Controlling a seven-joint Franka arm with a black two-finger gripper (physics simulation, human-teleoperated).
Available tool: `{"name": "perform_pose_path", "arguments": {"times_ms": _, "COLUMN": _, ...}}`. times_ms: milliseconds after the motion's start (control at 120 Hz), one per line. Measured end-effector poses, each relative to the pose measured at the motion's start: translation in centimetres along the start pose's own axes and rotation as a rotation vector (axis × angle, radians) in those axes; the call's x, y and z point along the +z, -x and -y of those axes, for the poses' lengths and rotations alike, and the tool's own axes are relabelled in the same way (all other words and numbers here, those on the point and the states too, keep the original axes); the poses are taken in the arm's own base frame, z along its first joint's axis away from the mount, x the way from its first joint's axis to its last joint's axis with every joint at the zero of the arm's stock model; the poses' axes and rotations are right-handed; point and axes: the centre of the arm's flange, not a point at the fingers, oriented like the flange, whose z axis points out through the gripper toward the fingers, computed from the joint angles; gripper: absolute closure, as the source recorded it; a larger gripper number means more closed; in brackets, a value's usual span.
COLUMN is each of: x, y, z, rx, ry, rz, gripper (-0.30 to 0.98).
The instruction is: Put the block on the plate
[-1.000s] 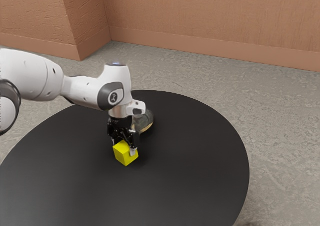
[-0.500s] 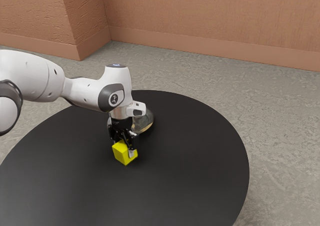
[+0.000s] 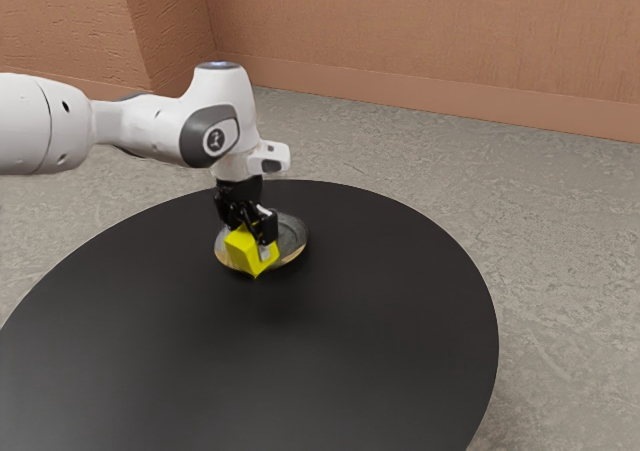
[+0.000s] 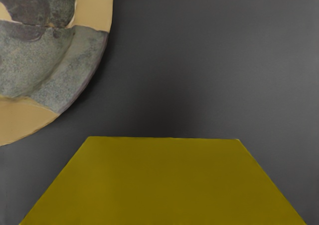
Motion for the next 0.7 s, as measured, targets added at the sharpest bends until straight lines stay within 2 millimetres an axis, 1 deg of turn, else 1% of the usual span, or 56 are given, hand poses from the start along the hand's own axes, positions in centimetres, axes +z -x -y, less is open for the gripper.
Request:
{"name": "perform_pose_path", "arguments": {"times_ms": 75, "x": -2.4, "y": -0.7, "z": 0.7, "rx": -0.006, "ry": -0.014, "rz": -0.030, "gripper": 0.30}}
{"name": "perform_pose_path", "arguments": {"times_ms": 150, "x": -4.3, "y": -1.3, "z": 1.8, "rx": -0.018, "ry": -0.028, "rz": -0.053, "gripper": 0.29}}
{"name": "perform_pose_path", "arguments": {"times_ms": 217, "x": -5.4, "y": -2.2, "z": 2.8, "rx": -0.029, "ry": -0.036, "rz": -0.066, "gripper": 0.29}}
{"name": "perform_pose_path", "arguments": {"times_ms": 267, "x": -5.8, "y": -2.8, "z": 3.8, "rx": -0.041, "ry": -0.041, "rz": -0.069, "gripper": 0.29}}
{"name": "perform_pose_path", "arguments": {"times_ms": 408, "x": -4.8, "y": -4.4, "z": 6.9, "rx": -0.079, "ry": -0.052, "rz": -0.056, "gripper": 0.29}}
{"name": "perform_pose_path", "arguments": {"times_ms": 600, "x": -3.7, "y": -6.3, "z": 9.0, "rx": -0.103, "ry": -0.062, "rz": -0.047, "gripper": 0.29}}
{"name": "perform_pose_path", "arguments": {"times_ms": 700, "x": -2.1, "y": -7.1, "z": 10.2, "rx": -0.115, "ry": -0.066, "rz": -0.033, "gripper": 0.29}}
